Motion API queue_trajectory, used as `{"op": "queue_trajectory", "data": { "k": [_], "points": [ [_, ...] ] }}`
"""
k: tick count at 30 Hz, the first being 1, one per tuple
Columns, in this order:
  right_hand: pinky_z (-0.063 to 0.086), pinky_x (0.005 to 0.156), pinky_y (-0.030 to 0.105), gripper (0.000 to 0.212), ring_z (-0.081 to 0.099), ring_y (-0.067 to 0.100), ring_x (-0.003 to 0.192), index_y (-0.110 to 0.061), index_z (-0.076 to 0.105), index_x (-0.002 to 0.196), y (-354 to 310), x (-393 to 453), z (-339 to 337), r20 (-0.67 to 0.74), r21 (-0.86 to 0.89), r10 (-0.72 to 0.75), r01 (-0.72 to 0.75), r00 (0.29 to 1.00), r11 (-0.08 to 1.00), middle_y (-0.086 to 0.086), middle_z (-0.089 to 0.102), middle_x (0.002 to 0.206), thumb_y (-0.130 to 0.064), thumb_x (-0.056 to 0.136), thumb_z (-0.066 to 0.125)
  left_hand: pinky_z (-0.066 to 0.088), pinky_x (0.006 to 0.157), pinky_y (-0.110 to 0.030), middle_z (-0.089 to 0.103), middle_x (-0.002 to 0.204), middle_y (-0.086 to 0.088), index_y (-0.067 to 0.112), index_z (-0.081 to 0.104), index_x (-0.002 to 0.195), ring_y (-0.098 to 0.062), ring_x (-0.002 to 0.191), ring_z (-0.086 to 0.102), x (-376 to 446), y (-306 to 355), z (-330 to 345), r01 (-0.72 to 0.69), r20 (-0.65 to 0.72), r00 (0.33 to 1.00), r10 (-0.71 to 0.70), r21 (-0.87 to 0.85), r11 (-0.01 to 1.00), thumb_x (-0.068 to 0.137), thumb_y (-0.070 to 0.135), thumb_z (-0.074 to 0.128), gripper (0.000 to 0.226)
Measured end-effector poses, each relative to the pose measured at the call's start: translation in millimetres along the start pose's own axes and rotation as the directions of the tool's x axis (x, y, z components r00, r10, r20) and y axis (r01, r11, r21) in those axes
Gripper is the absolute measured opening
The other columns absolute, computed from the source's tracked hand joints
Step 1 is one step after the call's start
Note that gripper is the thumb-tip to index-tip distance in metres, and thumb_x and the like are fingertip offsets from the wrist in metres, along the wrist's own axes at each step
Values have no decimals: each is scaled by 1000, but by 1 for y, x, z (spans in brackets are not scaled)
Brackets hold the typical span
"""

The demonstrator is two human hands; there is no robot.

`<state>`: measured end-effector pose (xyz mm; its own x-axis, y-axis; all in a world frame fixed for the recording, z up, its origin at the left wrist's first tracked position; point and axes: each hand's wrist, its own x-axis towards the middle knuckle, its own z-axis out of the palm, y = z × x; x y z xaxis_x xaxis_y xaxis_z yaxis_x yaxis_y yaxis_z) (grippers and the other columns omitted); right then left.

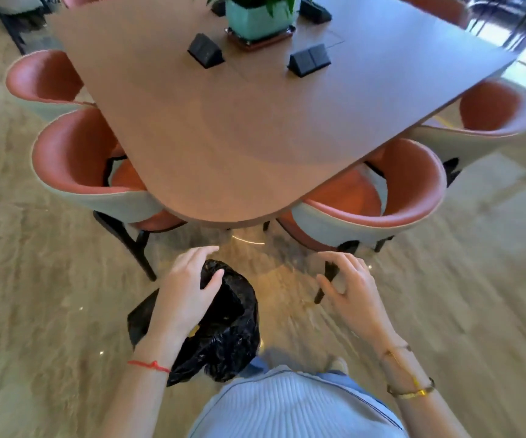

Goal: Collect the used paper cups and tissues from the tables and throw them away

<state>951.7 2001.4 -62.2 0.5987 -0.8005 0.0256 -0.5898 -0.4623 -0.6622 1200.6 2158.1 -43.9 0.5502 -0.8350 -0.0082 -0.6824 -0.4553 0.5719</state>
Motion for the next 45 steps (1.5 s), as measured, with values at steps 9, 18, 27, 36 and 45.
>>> {"op": "queue_trajectory", "data": {
  "k": [9, 18, 27, 36, 45],
  "points": [
    [36, 94, 18, 37, 50, 11, 111, -22, 60, 121, 114, -113, -119, -288, 23, 243, -247, 926, 969, -8, 61, 115, -19, 86, 71, 39, 102, -28, 58, 127, 5, 21, 56, 129, -12, 121, 49, 2, 166, 109, -335, 168, 925, 340, -58, 940, 91, 26, 64, 40],
    [42, 93, 29, 35, 55, 17, 105, -13, 64, 116, 232, -223, -237, -496, 85, 454, -479, 740, 874, -1, 64, 110, -10, 82, 73, 45, 102, -37, 62, 120, 6, 20, 59, 126, -12, 115, 55, -26, 352, 234, -532, 309, 757, 576, -220, 817, 87, 21, 69, 40],
    [43, 94, 29, 36, 54, 15, 104, -18, 63, 117, 326, -264, -310, -612, 203, 591, -617, 526, 760, -5, 64, 110, -13, 82, 73, 45, 101, -30, 62, 120, 8, 21, 59, 125, -9, 115, 56, -12, 499, 331, -666, 442, 548, 710, -283, 690, 86, 22, 69, 41],
    [37, 93, 21, 36, 53, 15, 107, -20, 62, 117, 460, -229, -410, -682, 271, 633, -678, 366, 684, -9, 61, 110, -14, 83, 72, 42, 98, -26, 62, 118, 5, 17, 62, 122, -12, 112, 57, 58, 673, 456, -744, 458, 378, 805, -367, 559, 85, 19, 71, 38],
    [32, 94, 14, 37, 53, 13, 108, -21, 61, 119, 595, -186, -547, -756, 344, 630, -710, 179, 614, -10, 61, 111, -15, 84, 70, 43, 97, -26, 62, 120, 7, 18, 61, 123, -13, 114, 57, 132, 873, 571, -804, 480, 184, 858, -428, 412, 87, 22, 69, 37]
  ]
}}
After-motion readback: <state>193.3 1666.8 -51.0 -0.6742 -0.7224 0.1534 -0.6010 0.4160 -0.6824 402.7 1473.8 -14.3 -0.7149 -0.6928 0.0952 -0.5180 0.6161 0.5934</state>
